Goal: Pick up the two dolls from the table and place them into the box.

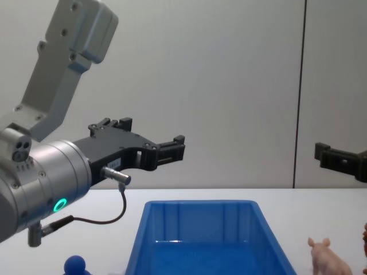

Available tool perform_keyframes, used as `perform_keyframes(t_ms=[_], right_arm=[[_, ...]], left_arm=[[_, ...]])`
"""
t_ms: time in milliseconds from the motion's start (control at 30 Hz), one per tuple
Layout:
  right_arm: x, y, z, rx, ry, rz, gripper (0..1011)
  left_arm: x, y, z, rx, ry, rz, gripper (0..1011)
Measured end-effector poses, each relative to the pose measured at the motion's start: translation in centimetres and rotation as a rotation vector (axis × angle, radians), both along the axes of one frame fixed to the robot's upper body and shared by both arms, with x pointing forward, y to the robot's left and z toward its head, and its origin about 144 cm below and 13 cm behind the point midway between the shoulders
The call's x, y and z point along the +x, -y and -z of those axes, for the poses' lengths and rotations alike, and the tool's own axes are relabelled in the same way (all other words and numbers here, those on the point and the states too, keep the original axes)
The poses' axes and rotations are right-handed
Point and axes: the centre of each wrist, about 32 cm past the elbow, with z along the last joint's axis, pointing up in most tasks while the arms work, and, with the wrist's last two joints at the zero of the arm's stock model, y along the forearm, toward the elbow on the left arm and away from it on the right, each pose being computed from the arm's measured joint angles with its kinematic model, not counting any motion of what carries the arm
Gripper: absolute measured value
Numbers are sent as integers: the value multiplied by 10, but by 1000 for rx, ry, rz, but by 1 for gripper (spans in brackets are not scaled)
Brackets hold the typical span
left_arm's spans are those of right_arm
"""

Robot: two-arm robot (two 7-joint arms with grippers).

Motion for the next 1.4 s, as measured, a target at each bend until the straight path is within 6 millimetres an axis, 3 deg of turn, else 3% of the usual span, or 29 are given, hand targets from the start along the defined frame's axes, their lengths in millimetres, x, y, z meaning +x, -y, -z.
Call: perform_keyframes(t_ms=[633,1400], right_arm=[[-4,17,7,1,-67,66,1001],[-12,23,38,2,-237,131,1001]], left_arm=[[0,0,0,0,0,0,1001],[0,0,0,0,0,0,1001]])
